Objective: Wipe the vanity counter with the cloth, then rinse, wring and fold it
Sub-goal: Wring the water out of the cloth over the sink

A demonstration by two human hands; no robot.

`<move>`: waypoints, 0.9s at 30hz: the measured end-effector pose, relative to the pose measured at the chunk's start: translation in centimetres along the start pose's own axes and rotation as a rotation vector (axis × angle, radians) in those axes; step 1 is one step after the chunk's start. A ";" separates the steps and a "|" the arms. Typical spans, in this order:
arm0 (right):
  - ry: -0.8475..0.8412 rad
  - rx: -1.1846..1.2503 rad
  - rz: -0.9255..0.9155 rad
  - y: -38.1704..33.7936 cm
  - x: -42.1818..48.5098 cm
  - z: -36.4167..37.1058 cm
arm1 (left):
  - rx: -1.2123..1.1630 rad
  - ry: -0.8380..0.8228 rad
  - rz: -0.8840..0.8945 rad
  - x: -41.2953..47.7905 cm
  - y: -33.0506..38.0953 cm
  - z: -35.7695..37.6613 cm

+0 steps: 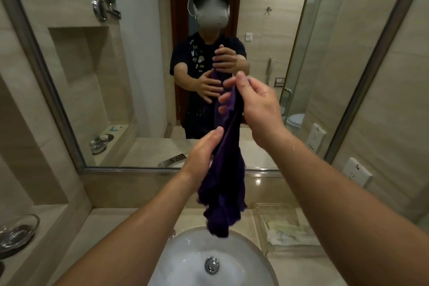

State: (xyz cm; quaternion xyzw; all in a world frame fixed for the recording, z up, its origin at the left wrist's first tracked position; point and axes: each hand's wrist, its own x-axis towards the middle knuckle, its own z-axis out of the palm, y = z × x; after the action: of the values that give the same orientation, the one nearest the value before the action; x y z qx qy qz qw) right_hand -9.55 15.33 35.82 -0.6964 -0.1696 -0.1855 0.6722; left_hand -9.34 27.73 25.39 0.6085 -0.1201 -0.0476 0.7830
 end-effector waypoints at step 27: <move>-0.224 -0.099 0.555 14.0 -8.3 1.4 | -0.381 0.211 0.188 5.9 16.0 2.8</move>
State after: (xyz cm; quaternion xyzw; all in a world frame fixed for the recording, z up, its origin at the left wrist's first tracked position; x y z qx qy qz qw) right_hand -9.94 16.32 19.53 -0.7642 -0.0368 0.0753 0.6396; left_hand -5.45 27.91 42.21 0.4374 -0.0825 0.0675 0.8929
